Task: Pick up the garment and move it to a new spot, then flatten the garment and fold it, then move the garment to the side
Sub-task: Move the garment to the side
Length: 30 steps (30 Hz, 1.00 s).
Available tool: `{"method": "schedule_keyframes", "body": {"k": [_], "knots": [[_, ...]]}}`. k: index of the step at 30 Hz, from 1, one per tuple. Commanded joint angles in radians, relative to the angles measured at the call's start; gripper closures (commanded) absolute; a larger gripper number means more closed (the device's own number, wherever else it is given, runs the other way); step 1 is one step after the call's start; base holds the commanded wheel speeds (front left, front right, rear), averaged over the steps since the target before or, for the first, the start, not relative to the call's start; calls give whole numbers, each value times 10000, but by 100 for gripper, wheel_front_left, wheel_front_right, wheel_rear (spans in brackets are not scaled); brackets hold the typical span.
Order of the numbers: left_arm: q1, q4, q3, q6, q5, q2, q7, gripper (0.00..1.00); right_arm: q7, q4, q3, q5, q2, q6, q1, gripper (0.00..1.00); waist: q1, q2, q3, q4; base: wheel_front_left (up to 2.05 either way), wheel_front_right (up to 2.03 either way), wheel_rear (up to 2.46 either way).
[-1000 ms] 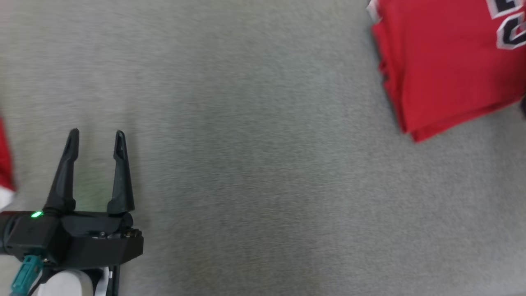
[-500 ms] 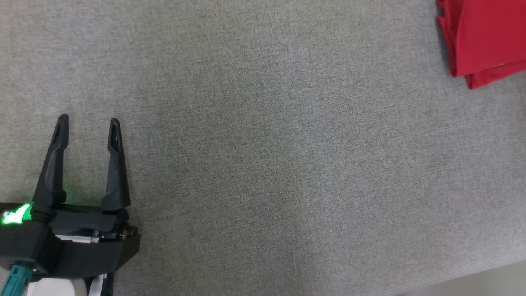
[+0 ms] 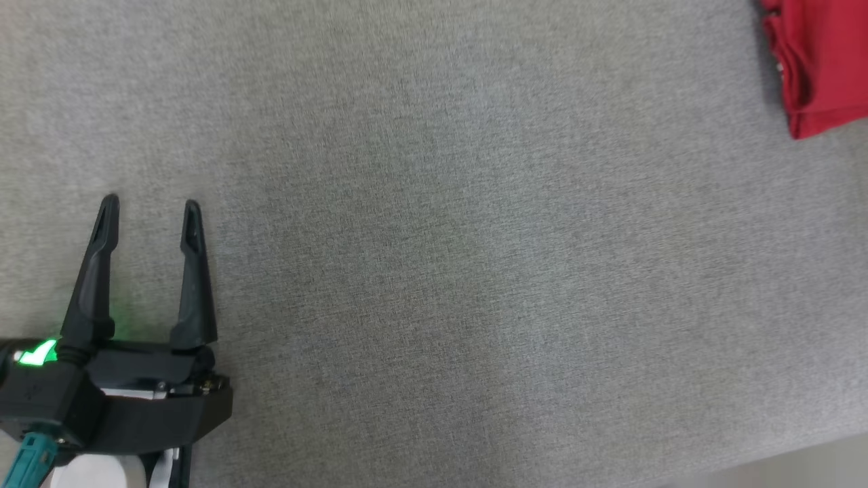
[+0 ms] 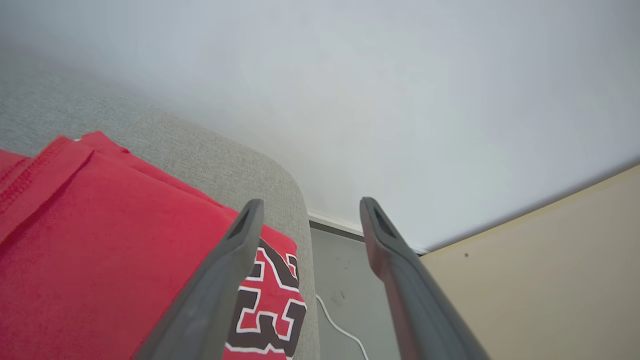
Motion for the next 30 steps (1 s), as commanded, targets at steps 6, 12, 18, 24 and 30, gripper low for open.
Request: {"method": "schedule_keyframes", "body": {"k": [6, 12, 18, 24, 30], "knots": [[520, 303, 234, 116, -243, -102, 2, 0, -556, -163, -366, -59, 684, -29, 548, 0, 0, -1, -1317, 110, 0, 0, 0], [1071, 592, 367, 184, -291, -202, -1, 0, -616, -2236, -1678, -149, 1212, -29, 2119, 0, 0, -1, -2510, 341, 0, 0, 0], [1683, 866, 523, 219, -386, -252, 2, 0, -604, -4406, -3675, -871, 2126, -29, 4806, 0, 0, -1, -3544, 498, 0, 0, 0], [2007, 1319, 642, 243, -447, -277, 0, 0, -606, -6076, -5516, -1533, 3301, -29, 7565, 0, 0, -1, -4251, 821, 0, 0, 0], [2263, 1734, 616, 214, -423, -300, 0, 0, -605, -7178, -6528, -1952, 4419, -29, 9922, 0, 0, -1, -4890, 1075, 0, 0, 0]]}}
